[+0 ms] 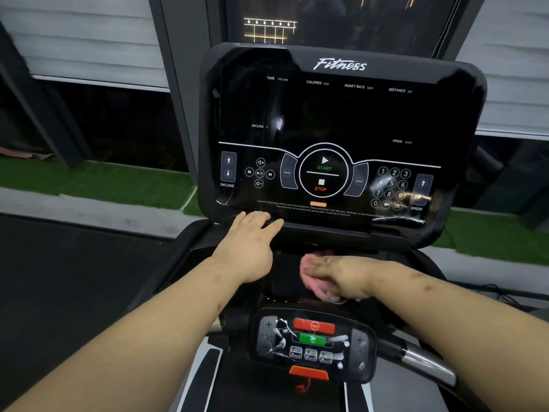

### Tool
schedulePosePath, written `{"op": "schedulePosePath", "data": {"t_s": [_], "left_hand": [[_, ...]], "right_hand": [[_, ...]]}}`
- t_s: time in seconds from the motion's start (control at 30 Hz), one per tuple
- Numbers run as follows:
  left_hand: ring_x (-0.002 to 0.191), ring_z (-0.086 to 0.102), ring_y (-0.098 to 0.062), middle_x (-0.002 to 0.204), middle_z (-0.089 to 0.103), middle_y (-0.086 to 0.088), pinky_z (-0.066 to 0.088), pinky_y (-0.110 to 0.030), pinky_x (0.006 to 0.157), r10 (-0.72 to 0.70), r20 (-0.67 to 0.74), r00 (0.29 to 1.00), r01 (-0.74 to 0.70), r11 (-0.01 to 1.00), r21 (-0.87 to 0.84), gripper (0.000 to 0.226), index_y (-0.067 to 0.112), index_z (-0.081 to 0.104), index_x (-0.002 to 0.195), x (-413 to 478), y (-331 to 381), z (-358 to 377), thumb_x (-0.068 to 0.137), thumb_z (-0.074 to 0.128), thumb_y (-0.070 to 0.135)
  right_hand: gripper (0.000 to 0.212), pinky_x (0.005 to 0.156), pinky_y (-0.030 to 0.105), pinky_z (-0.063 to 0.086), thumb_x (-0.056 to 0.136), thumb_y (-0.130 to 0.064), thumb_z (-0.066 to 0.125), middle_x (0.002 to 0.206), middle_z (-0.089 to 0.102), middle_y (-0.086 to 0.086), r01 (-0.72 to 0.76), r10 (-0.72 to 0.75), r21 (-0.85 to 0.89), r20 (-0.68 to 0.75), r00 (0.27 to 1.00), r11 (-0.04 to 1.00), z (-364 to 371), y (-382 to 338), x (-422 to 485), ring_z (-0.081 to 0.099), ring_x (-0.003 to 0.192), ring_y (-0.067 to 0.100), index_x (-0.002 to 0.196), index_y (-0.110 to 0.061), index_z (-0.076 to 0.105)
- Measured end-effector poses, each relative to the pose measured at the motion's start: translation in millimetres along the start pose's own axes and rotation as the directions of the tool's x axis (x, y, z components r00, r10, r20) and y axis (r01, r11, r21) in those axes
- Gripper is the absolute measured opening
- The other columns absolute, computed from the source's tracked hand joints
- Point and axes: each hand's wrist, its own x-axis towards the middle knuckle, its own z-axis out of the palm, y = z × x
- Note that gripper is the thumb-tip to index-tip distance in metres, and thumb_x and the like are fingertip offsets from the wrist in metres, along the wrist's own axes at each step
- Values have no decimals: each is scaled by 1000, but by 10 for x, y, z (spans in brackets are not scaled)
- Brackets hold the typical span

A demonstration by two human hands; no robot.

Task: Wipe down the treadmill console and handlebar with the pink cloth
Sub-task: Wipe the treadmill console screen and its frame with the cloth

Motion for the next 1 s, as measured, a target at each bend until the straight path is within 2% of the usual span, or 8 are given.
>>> {"op": "schedulePosePath", "data": {"t_s": [0.2,0.37,0.53,0.6,0.77,0.87,0.93,1.0], "left_hand": [[154,11,-22,162,24,-5,-2,-43,127,-18,-7,1000,18,1000,-6,68,25,23,162,6,19,18,99,49,22],[152,14,-23,160,27,-6,-1,-45,127,-34,-35,999,34,999,12,67,25,25,160,30,53,62,98,49,25],[152,14,-24,160,27,-6,0,-45,127,-40,-25,999,41,999,16,67,25,24,161,32,66,58,98,50,26],[152,15,-23,160,28,-6,0,-45,127,-41,-28,999,41,999,18,67,25,25,160,30,62,58,98,50,27],[152,17,-24,160,29,-5,2,-45,128,-39,-35,999,40,998,40,66,25,25,160,24,66,51,99,49,30],[152,16,-23,161,29,-5,3,-45,128,-44,-28,999,45,998,39,65,26,25,161,27,88,31,100,49,31],[153,16,-23,161,29,-5,3,-45,128,-49,-28,998,50,998,36,64,26,26,160,32,92,27,100,48,31],[152,17,-23,160,30,-5,4,-45,128,-55,-38,998,56,998,36,64,26,27,160,35,94,30,100,49,31]], "right_hand": [[66,125,32,21,99,-23,57,167,16,-18,-121,121,0,-34,992,993,-24,27,-8,25,152,11,156,-41,30],[72,124,39,26,97,-24,62,168,8,-18,-54,54,12,-24,998,998,-11,-238,296,22,153,15,155,-49,26],[74,128,41,10,96,-18,66,168,12,-17,23,-23,2,11,1000,1000,-62,-505,316,10,154,9,156,-42,30],[70,128,41,12,98,-19,63,168,15,-15,-10,11,21,-18,1000,1000,-53,-469,261,12,155,11,156,-40,31],[52,119,40,32,98,-26,59,159,39,-4,-184,184,-35,-5,983,982,16,-252,46,40,145,25,149,-31,48],[29,100,40,50,103,-29,48,129,64,-2,-240,236,2,-200,951,971,108,-111,-101,61,121,25,127,-28,65],[43,98,39,51,97,-21,59,133,60,1,-331,321,-6,-228,919,944,167,-44,-157,60,121,25,139,-24,55],[66,108,39,46,94,-13,63,148,47,6,-397,386,-16,-201,900,918,242,-31,-189,52,132,28,154,-17,37]]}}
